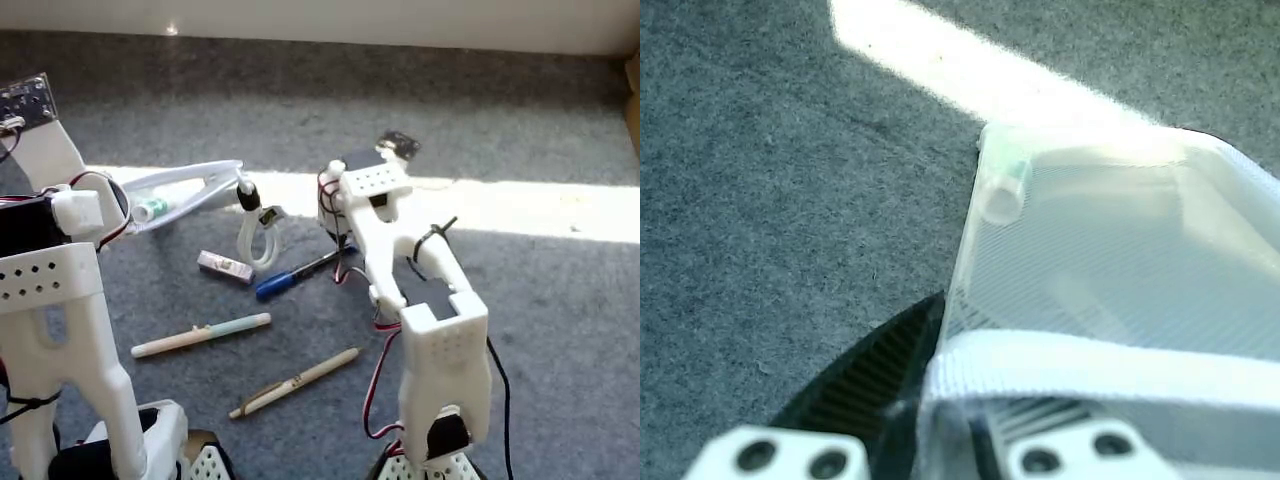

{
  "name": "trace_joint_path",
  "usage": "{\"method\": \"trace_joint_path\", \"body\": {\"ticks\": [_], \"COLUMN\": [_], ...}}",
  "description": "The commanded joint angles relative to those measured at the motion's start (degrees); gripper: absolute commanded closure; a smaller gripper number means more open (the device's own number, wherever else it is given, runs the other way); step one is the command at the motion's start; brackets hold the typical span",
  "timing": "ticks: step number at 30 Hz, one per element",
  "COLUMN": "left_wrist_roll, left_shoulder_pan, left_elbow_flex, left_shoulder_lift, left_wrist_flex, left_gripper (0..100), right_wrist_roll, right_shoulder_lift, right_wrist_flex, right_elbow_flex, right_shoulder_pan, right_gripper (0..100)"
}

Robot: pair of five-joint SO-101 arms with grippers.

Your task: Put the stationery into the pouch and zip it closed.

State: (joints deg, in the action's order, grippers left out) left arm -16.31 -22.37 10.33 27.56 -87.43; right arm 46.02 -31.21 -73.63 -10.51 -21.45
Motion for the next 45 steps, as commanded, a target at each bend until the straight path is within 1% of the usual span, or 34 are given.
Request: {"method": "trace_joint_path", "body": {"ticks": [1, 5, 7, 12, 15, 17, 20, 29, 35, 45], "left_wrist_roll": [-0.4, -0.4, -0.4, -0.4, -0.4, -0.4, -0.4, -0.5, -0.5, -0.5], "left_shoulder_pan": [-1.0, -1.0, -1.0, -1.0, -0.8, -0.7, -0.3, 8.2, 10.3, 14.3], "left_elbow_flex": [-2.8, -2.8, -2.7, -2.7, -2.7, -2.9, -3.2, -3.2, -2.8, -3.4], "left_shoulder_lift": [0.1, 0.1, 0.1, 0.1, 0.1, 0.1, 0.1, 0.1, 0.1, 0.2], "left_wrist_flex": [0.9, 0.9, 0.9, 0.9, 0.9, 0.9, 1.1, 2.0, 2.0, 1.9], "left_gripper": [99, 99, 99, 99, 99, 99, 99, 99, 99, 99], "right_wrist_roll": [1.0, 1.0, 0.8, 0.7, 0.6, 0.3, -3.3, -10.9, -17.0, -22.5], "right_shoulder_lift": [-1.2, -2.5, -2.4, -1.6, 2.9, 6.9, 12.9, 24.2, 32.2, 43.8], "right_wrist_flex": [0.3, 0.3, 0.3, 0.3, 0.1, -1.8, -3.6, -10.0, -15.3, -20.5], "right_elbow_flex": [-4.1, -4.9, -4.9, -4.9, -4.4, -4.4, -4.4, -4.2, -4.2, -4.1], "right_shoulder_pan": [0.0, 0.0, 0.5, 2.4, 3.6, 4.4, 4.6, 4.7, 4.7, 4.4], "right_gripper": [84.8, 95.4, 97.4, 98.0, 98.1, 99.5, 99.5, 99.5, 99.5, 99.5]}}
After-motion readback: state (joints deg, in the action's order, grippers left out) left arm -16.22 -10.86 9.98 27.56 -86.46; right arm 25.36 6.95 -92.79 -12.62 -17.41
